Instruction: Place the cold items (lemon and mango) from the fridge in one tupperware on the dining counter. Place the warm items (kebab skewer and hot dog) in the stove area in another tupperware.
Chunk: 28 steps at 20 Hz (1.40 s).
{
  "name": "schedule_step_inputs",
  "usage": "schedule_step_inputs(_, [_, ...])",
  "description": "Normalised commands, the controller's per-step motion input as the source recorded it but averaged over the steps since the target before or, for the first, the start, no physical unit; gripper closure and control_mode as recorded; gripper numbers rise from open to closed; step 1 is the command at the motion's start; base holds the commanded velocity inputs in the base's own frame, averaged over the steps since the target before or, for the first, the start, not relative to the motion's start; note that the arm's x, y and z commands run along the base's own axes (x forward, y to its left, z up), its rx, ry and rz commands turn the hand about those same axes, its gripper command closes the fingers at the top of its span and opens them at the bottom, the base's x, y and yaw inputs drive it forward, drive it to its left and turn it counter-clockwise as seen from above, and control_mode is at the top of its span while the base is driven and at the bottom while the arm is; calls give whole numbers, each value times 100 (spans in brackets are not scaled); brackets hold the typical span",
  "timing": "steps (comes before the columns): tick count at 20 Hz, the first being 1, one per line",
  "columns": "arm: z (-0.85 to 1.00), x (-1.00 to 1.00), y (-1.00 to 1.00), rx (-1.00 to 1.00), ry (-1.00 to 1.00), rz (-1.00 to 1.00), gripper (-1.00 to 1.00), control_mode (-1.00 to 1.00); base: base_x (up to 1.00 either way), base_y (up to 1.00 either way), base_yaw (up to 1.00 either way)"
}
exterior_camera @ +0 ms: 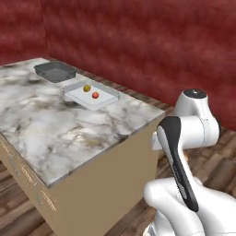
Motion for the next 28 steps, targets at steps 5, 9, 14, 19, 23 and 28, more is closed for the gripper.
schedule_step_inputs(5, [0,0,0,0,0,0,100,100,3,-100,23])
schedule_step_inputs(9, [0,0,0,0,0,0,100,100,11,-100,20])
schedule_step_inputs(14, [0,0,0,0,0,0,100,100,36,-100,10])
schedule_step_inputs(19, [0,0,0,0,0,0,100,100,60,-100,3])
schedule_step_inputs(23, [0,0,0,0,0,0,100,100,94,-100,0])
schedule_step_inputs(28, [0,0,0,0,0,0,100,100,100,-100,7])
